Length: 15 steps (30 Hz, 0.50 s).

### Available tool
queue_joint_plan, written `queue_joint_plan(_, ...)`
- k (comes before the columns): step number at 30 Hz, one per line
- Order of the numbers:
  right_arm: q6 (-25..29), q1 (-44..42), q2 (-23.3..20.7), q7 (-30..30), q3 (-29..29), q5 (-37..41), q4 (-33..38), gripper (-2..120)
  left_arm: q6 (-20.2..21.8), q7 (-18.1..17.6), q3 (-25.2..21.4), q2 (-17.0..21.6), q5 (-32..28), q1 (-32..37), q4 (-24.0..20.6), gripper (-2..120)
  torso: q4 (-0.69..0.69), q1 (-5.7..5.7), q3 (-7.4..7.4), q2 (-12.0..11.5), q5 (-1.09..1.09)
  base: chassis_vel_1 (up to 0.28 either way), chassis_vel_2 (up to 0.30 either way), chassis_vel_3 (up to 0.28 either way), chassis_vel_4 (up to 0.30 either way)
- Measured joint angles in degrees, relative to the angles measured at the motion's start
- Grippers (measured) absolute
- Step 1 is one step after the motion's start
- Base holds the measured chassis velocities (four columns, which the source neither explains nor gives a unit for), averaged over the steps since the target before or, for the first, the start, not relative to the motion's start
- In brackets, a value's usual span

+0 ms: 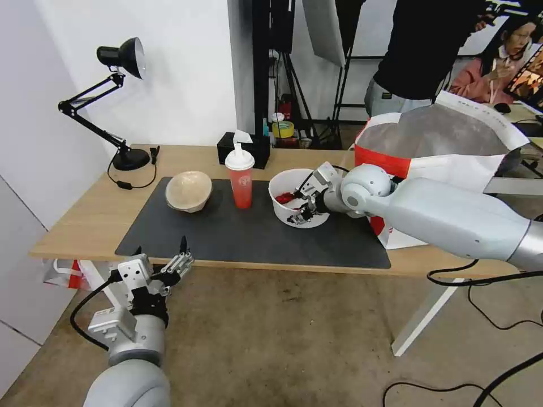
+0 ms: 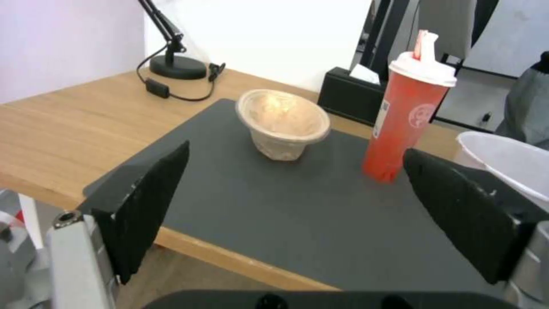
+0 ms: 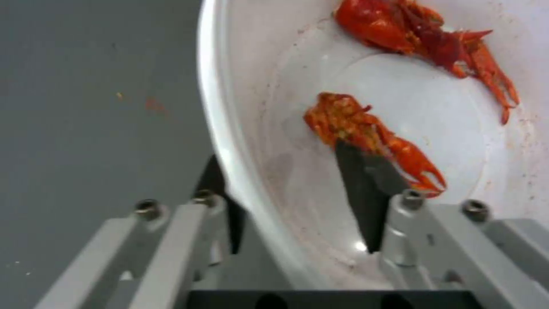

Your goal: Pick up the trash from the table and place it into the takeout bag.

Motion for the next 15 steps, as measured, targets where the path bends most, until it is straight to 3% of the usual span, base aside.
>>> queue_joint_plan(9,0.00,-0.60,0.82,0.07,-0.03,-0.22,-0.72,4,-0.02,-0.04,0.01,0.20,-0.34,-0.39,-0.23,100,0.00,0.00,0.00,0.00,0.00,0.000,0.000,0.000,0.000)
queue_joint_plan(15,0.01,-0.71,1.48,0.16,0.02,-0.25,-1.19,0,-0.03,-0.14,-0.16,0.34,-0.49,-0.40,-0.34,100,-0.02,0.00,-0.01,0.00,0.00,0.000,0.000,0.000,0.000)
